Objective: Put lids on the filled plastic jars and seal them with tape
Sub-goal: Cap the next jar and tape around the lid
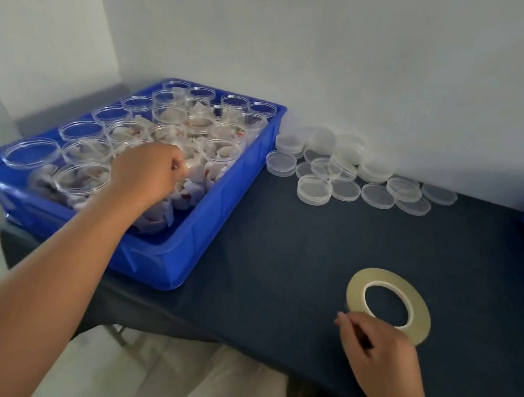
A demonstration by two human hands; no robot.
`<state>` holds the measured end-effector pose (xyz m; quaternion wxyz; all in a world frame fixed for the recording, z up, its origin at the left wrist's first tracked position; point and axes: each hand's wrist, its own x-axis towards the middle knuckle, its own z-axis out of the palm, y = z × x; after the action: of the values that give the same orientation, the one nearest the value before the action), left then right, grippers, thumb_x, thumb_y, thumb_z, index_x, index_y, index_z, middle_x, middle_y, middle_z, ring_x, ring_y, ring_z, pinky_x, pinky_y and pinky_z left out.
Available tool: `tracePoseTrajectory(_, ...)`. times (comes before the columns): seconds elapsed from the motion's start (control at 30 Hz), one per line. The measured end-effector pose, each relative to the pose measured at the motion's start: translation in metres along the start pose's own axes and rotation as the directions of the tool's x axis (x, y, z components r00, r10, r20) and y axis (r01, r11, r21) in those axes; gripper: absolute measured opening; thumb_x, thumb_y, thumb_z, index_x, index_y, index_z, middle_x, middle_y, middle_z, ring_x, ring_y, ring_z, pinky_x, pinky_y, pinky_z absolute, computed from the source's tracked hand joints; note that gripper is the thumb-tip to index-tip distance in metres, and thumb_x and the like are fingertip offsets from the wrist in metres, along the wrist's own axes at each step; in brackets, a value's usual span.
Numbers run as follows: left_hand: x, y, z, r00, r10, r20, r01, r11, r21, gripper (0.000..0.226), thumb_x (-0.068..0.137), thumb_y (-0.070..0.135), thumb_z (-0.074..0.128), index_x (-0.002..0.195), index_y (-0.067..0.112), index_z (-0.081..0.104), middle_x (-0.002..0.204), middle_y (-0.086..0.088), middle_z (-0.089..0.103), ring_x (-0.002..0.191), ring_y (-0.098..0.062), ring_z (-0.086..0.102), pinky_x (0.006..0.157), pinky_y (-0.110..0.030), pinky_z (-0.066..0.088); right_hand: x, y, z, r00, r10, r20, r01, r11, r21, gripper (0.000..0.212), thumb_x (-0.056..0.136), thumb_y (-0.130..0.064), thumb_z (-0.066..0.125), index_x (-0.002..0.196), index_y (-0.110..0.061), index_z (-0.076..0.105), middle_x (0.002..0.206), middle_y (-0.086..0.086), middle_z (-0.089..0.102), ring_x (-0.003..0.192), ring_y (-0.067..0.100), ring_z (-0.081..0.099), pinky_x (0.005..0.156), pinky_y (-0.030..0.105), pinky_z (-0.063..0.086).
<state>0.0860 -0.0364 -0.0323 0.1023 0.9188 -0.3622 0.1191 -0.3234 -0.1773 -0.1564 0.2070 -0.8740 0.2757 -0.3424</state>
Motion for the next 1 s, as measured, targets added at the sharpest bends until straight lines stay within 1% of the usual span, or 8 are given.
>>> tracePoseTrajectory(0.13, -0.006, 0.000, -0.018, 0.952, 0.090, -0.293, -0.098, 0.995, -0.013, 0.014, 0.102, 0.032, 0.066, 0.100, 0.019, 0.072, 0.095, -0.004, 0.073, 0.087, -0.031, 0.065, 0.069, -0.041, 0.051, -0.001, 0.001, 0.001, 1.000, -0.025, -0.007, 0.025, 1.000, 0.009, 0.036, 0.100, -0.044, 0.057, 0.074, -0.024, 0.072, 0.054, -0.014, 0.054, 0.048, 0.010, 0.054, 0.046, 0.027, 0.043)
tracePoseTrajectory(0.37, -0.011, 0.020, -0.093, 0.834, 0.243, -0.495, -0.301, 0.953, -0.039, 0.021, 0.102, 0.040, 0.065, 0.108, 0.021, 0.072, 0.100, 0.001, 0.071, 0.095, -0.029, 0.059, 0.078, -0.034, 0.035, 0.003, -0.005, -0.002, 0.999, 0.036, -0.030, -0.035, 0.998, 0.061, 0.039, 0.100, -0.048, 0.054, 0.081, -0.022, 0.076, 0.060, -0.016, 0.060, 0.054, 0.009, 0.060, 0.049, 0.026, 0.046)
tracePoseTrajectory(0.47, -0.029, 0.052, -0.113, 0.851, 0.401, -0.339, -0.474, 0.864, -0.167, 0.019, 0.098, 0.048, 0.063, 0.106, 0.032, 0.070, 0.097, 0.016, 0.063, 0.095, -0.014, 0.055, 0.074, -0.033, 0.040, 0.005, -0.016, -0.001, 0.997, 0.067, -0.045, -0.063, 0.995, 0.078, 0.026, 0.100, -0.048, 0.062, 0.113, -0.029, 0.072, 0.090, -0.022, 0.069, 0.085, 0.003, 0.067, 0.070, 0.019, 0.054)
tracePoseTrajectory(0.6, -0.067, 0.116, -0.092, 0.732, 0.674, -0.101, -0.664, 0.673, -0.324, 0.019, 0.096, 0.051, 0.059, 0.106, 0.040, 0.069, 0.099, 0.022, 0.061, 0.096, 0.001, 0.051, 0.087, -0.026, 0.045, 0.015, -0.041, 0.006, 0.979, 0.176, 0.106, -0.202, 0.917, 0.345, 0.105, 0.076, -0.073, 0.077, 0.160, -0.025, 0.036, 0.153, -0.021, 0.050, 0.141, -0.004, 0.046, 0.113, 0.012, 0.037)
tracePoseTrajectory(0.77, -0.103, 0.158, -0.029, 0.543, 0.833, -0.108, -0.723, 0.399, -0.565, 0.020, 0.099, 0.042, 0.071, 0.116, 0.034, 0.073, 0.106, 0.016, 0.065, 0.100, -0.002, 0.054, 0.089, -0.023, 0.047, 0.023, -0.047, 0.017, 0.946, 0.317, 0.073, -0.296, 0.746, 0.597, 0.099, 0.062, -0.057, 0.097, 0.144, -0.050, 0.041, 0.126, -0.009, 0.071, 0.115, 0.015, 0.072, 0.095, 0.032, 0.058)
tracePoseTrajectory(0.87, -0.081, 0.161, -0.004, 0.799, 0.587, -0.133, -0.343, 0.262, -0.902, 0.021, 0.099, 0.038, 0.068, 0.119, 0.044, 0.069, 0.116, 0.016, 0.070, 0.102, -0.011, 0.069, 0.086, -0.025, 0.058, 0.015, -0.032, 0.023, 0.927, 0.371, 0.060, -0.343, 0.768, 0.541, 0.099, 0.059, -0.050, 0.097, 0.142, -0.038, 0.045, 0.124, -0.013, 0.067, 0.115, 0.012, 0.069, 0.098, 0.041, 0.059)
tracePoseTrajectory(0.9, -0.065, 0.165, 0.008, 0.893, 0.439, -0.103, -0.257, 0.307, -0.916, 0.017, 0.099, 0.039, 0.067, 0.114, 0.045, 0.070, 0.112, 0.019, 0.070, 0.098, -0.008, 0.070, 0.081, -0.024, 0.058, 0.013, -0.029, 0.025, 0.928, 0.369, 0.058, -0.345, 0.785, 0.515, 0.099, 0.058, -0.052, 0.096, 0.141, -0.043, 0.044, 0.126, -0.018, 0.064, 0.118, 0.009, 0.067, 0.099, 0.035, 0.058)
tracePoseTrajectory(1.0, -0.010, 0.181, 0.057, 0.962, 0.251, 0.108, -0.113, 0.725, -0.680, 0.026, 0.099, 0.046, 0.065, 0.123, 0.038, 0.068, 0.113, 0.022, 0.070, 0.097, 0.001, 0.066, 0.088, -0.031, 0.056, 0.013, -0.027, 0.030, 0.943, 0.330, 0.049, -0.314, 0.827, 0.466, 0.098, 0.057, -0.057, 0.095, 0.134, -0.065, 0.036, 0.132, -0.032, 0.054, 0.125, -0.001, 0.059, 0.095, 0.011, 0.049)
